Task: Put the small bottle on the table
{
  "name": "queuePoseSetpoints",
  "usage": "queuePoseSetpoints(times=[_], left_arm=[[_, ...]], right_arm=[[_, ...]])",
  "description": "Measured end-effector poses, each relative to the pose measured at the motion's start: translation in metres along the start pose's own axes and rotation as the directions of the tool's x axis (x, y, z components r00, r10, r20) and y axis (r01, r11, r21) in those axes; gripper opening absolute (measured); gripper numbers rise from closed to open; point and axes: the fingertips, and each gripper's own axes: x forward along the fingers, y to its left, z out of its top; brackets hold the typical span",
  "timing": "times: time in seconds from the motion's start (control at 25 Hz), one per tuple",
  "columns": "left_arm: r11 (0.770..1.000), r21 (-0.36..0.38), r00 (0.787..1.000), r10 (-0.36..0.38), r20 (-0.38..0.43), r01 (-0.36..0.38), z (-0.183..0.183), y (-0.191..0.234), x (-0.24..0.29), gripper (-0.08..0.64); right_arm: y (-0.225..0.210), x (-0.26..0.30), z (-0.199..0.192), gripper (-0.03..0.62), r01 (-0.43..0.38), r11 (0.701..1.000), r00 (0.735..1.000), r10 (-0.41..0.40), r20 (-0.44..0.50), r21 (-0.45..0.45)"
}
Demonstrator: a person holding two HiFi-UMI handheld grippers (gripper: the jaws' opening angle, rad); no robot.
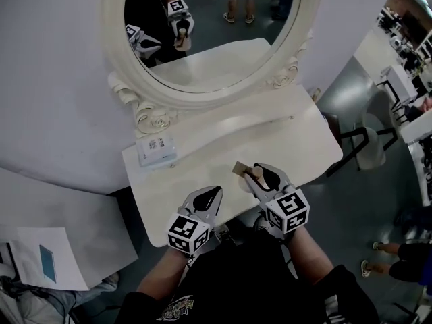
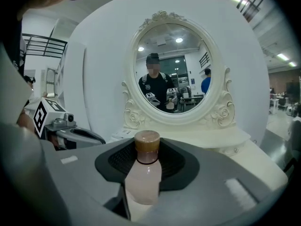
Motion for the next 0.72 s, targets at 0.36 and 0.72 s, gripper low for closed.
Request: queuePoseSetpoints(times=[0.36, 0.72], left_arm=[[0.998, -0.012, 0.998, 0.061, 0.030, -0.061, 0.007, 0.022, -0.018, 0.000], [0.990, -0.028, 0.989, 0.142, 0.040, -0.141, 0.014, 0.037, -0.012, 0.000]], right_arm=[[0.013, 0.029, 0.012, 0.164, -0.057, 0.998, 0.998, 0.057, -0.009, -0.039], [0.004, 0.055, 0.017, 0.164, -0.130, 0.990, 0.991, 0.130, -0.017, -0.060]])
